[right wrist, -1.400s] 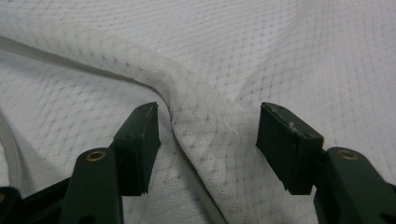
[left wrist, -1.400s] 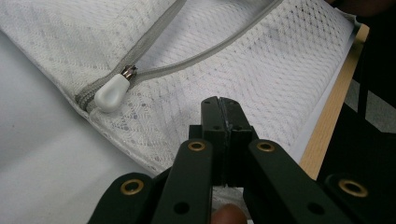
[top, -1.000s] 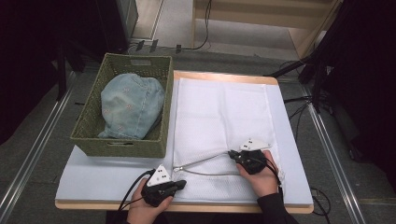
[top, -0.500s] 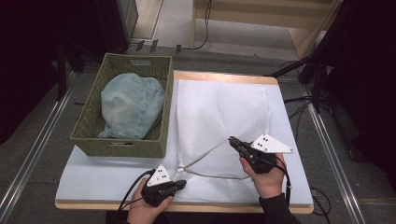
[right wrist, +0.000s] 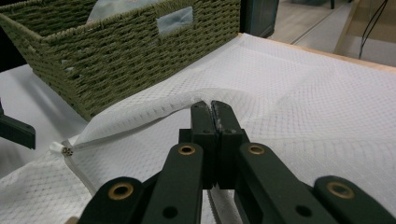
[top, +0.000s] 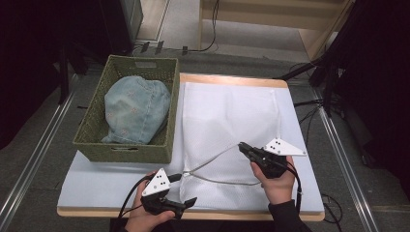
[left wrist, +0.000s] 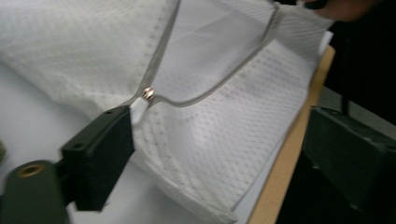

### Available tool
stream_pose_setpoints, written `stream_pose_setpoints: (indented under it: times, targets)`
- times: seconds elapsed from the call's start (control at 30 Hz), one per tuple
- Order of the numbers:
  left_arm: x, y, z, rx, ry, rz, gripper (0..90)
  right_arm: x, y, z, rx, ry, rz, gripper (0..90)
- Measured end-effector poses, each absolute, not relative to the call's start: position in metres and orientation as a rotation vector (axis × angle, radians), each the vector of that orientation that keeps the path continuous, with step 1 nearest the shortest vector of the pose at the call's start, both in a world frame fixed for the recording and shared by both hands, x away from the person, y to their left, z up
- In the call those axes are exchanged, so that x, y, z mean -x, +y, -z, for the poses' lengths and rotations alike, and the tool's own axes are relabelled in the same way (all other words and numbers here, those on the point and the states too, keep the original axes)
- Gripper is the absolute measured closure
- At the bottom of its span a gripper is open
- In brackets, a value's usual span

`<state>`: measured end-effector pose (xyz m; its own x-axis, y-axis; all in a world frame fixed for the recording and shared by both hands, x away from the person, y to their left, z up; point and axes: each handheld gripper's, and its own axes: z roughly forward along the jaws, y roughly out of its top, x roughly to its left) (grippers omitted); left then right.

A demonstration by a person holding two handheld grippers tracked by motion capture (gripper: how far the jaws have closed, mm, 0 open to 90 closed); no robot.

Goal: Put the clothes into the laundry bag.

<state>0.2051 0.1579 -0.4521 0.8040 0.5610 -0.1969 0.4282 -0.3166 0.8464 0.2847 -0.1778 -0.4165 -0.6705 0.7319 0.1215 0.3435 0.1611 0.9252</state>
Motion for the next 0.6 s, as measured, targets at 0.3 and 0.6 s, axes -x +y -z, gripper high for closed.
stream_pose_setpoints:
  times: [0.3,0.6]
  targets:
    - [-0.209,0.173,0.421,-1.895,0.696,-0.152,0.0,-0.286,-0.185,0.418,-1.063,2.083,-1.536,90.0]
    - [-0.224,0.207,0.384,-1.81,0.748,-0.275,0.0,-0.286,-0.184,0.419,-1.061,2.094,-1.538,90.0]
